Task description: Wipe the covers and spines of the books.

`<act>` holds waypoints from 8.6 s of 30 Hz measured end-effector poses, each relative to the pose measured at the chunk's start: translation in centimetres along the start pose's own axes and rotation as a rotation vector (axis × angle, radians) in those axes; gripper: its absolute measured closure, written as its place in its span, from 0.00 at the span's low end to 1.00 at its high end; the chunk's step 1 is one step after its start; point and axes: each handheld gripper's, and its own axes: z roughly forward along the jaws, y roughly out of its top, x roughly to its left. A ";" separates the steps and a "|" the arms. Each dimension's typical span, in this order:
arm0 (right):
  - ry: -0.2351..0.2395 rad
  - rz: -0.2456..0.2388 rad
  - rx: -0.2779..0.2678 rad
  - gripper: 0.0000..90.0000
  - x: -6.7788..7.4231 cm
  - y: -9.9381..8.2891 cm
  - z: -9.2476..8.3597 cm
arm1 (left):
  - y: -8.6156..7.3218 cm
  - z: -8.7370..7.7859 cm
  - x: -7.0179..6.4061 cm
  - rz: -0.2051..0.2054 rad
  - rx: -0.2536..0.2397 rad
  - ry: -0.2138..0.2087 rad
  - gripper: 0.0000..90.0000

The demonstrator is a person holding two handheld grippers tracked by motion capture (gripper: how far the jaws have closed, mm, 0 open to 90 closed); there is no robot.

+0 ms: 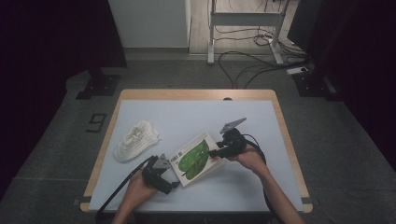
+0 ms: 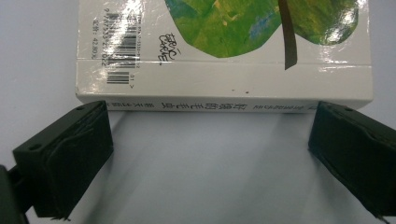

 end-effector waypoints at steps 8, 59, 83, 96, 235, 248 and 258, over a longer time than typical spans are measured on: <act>0.015 -0.008 -0.006 0.67 -0.1 -0.5 -0.5 | 0.0 -0.2 -0.1 -0.020 0.008 0.008 0.00; -0.029 -0.030 -0.117 0.79 1.5 -5.9 -2.7 | 2.9 -0.5 0.8 -0.126 -0.031 -0.084 0.13; -0.036 -0.020 -0.076 0.74 1.2 -8.0 -2.3 | 4.6 -1.8 -0.5 -0.042 -0.107 -0.043 0.42; -0.078 0.048 -0.110 0.51 0.2 -5.5 -2.5 | 5.1 -2.3 -0.3 -0.034 -0.106 -0.058 0.50; -0.279 -0.038 -0.066 0.39 4.4 -8.3 2.3 | 1.3 0.3 0.0 -0.099 -0.031 0.090 0.36; -0.260 -0.068 -0.068 0.45 4.8 -8.6 2.1 | 0.6 -0.7 -0.2 -0.084 -0.028 0.057 0.49; -0.289 -0.066 -0.061 0.48 4.6 -8.2 2.4 | 0.8 -0.4 0.6 -0.097 -0.036 0.069 0.52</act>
